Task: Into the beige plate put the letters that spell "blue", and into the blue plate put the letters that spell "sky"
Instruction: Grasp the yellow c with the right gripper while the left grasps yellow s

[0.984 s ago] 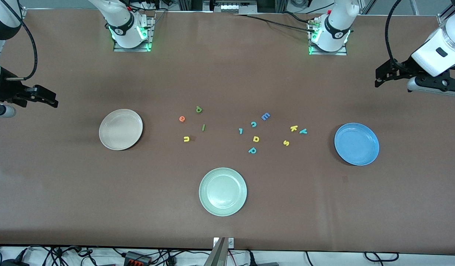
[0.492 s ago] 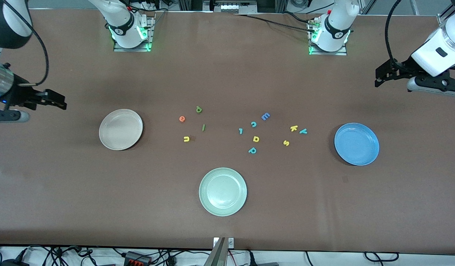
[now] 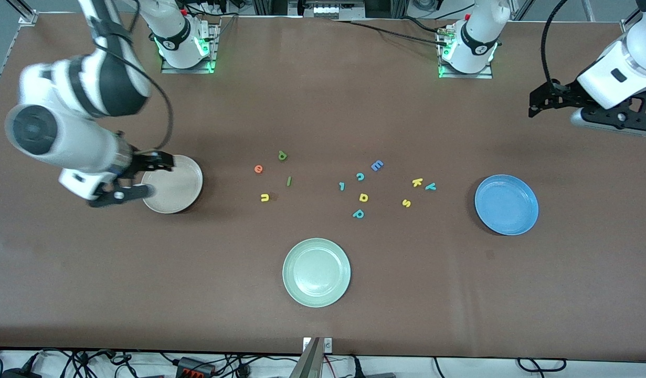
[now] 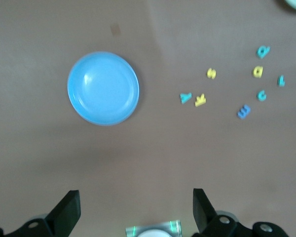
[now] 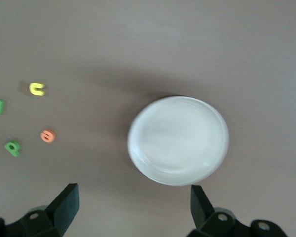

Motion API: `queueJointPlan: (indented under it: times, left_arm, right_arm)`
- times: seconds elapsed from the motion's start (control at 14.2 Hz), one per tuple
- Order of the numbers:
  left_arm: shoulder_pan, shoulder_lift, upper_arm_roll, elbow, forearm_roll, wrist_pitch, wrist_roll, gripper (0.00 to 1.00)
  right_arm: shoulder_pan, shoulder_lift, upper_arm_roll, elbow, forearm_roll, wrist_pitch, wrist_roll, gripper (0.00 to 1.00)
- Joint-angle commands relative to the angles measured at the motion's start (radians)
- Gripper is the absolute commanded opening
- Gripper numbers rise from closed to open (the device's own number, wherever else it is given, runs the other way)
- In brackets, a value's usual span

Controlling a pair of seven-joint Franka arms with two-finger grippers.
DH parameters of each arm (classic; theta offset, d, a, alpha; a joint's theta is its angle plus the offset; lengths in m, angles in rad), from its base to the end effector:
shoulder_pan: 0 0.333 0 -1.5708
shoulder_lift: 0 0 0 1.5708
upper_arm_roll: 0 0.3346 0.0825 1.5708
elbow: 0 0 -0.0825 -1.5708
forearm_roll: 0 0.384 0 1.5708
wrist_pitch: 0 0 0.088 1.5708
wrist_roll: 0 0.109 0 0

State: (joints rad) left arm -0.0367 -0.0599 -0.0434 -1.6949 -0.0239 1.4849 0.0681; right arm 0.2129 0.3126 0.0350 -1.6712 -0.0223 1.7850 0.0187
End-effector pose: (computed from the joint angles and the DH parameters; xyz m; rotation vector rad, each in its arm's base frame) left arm 0.5196 -0.0452 0.6087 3.1038 -0.2304 -0.2343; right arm 0.6126 0.1509 0.4233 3.0688 0.3630 -0.3030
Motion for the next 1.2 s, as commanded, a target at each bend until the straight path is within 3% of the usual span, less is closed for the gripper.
queueJointPlan:
  times: [0.0, 0.21, 0.42, 0.7, 1.12]
  left_arm:
    - [-0.012, 0.070, -0.004, 0.029, -0.028, -0.049, 0.027, 1.00]
    - [-0.048, 0.136, -0.007, 0.030, -0.027, -0.040, 0.038, 1.00]
    - [-0.090, 0.208, -0.009, 0.030, -0.022, -0.032, 0.060, 1.00]
    - [-0.103, 0.314, -0.009, 0.021, -0.024, 0.141, 0.422, 1.00]
    - [-0.163, 0.443, -0.012, -0.002, -0.008, 0.375, 0.775, 1.00]
  right_arm:
    - [0.090, 0.051, -0.006, 0.001, 0.004, 0.055, 0.111, 1.00]
    - [0.146, 0.092, -0.004, -0.050, 0.004, 0.169, 0.199, 1.00]
    - [0.186, 0.124, -0.004, -0.156, 0.005, 0.370, 0.265, 1.00]
    - [0.253, 0.201, -0.006, -0.136, 0.039, 0.482, 0.410, 1.00]
    - [0.287, 0.298, -0.006, -0.122, 0.039, 0.622, 0.515, 1.00]
